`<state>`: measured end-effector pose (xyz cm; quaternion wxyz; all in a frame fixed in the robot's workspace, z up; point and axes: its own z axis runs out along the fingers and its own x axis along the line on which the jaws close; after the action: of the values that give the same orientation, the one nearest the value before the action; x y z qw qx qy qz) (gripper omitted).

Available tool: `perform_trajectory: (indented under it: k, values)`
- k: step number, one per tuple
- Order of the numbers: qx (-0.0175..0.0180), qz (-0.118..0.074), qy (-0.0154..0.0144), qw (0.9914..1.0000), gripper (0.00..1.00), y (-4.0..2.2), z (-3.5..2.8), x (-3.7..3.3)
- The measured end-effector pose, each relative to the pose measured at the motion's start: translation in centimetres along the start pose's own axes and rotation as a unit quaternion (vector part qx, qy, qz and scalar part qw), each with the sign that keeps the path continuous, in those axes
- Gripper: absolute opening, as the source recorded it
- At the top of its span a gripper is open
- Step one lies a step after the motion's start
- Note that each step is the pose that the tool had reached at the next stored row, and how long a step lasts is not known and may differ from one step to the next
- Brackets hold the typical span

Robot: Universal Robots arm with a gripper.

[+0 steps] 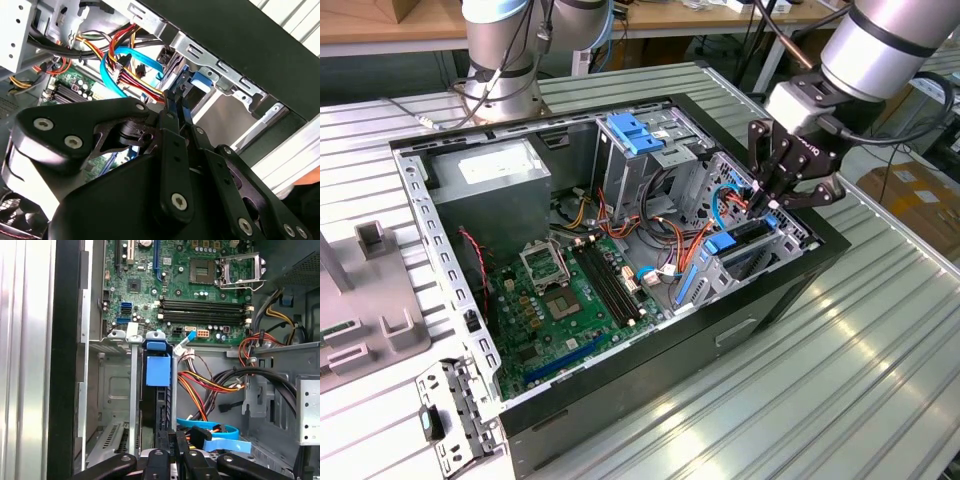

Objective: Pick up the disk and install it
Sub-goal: 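Insert the first disk wire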

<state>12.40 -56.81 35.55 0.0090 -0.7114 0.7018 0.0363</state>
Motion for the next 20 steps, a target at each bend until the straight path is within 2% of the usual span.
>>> perform_trajectory:
  k: [3,20]
  values:
    - [0.0008,0.013,-0.0005,0.99991,0.17,0.00,0.02,0.00]
    - [0.0009,0.014,-0.0007,0.99990,0.17,0.08,0.20,0.32]
